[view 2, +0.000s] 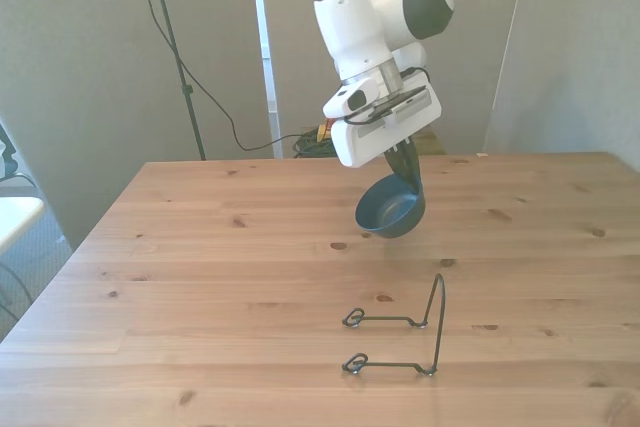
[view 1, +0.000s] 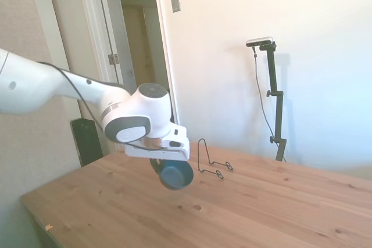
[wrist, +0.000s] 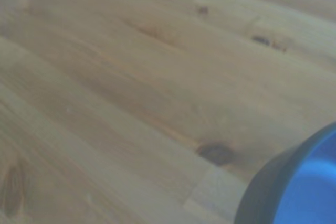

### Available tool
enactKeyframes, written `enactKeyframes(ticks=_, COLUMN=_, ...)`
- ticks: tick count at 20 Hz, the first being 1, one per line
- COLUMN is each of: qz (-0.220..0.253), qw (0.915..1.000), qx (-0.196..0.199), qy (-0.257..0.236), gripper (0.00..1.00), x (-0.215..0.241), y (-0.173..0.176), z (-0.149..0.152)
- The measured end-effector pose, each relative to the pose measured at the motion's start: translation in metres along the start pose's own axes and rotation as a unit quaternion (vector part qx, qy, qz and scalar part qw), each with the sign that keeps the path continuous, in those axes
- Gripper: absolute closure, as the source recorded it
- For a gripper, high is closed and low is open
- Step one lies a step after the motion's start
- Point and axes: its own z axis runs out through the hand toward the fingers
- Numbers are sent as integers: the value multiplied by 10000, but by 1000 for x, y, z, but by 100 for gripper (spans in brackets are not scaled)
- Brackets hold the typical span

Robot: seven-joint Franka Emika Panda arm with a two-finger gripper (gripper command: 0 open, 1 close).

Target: Unload the bowl

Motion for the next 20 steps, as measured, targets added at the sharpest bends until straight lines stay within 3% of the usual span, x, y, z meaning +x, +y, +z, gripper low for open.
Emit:
enactKeyframes(ticks=5, qz=336, qw=9956, qx=-866, qy=-134, gripper=100, x=-34, y=-5, z=18)
enactKeyframes(ticks=8, qz=505, qw=9924, qx=-1100, qy=-209, gripper=100, x=-36, y=-5, z=28)
enactKeyframes(ticks=9, qz=539, qw=9919, qx=-1122, qy=-237, gripper=0, x=-35, y=-5, z=32)
enactKeyframes(ticks=20, qz=507, qw=9890, qx=-1327, qy=-415, gripper=0, x=-35, y=-21, z=56)
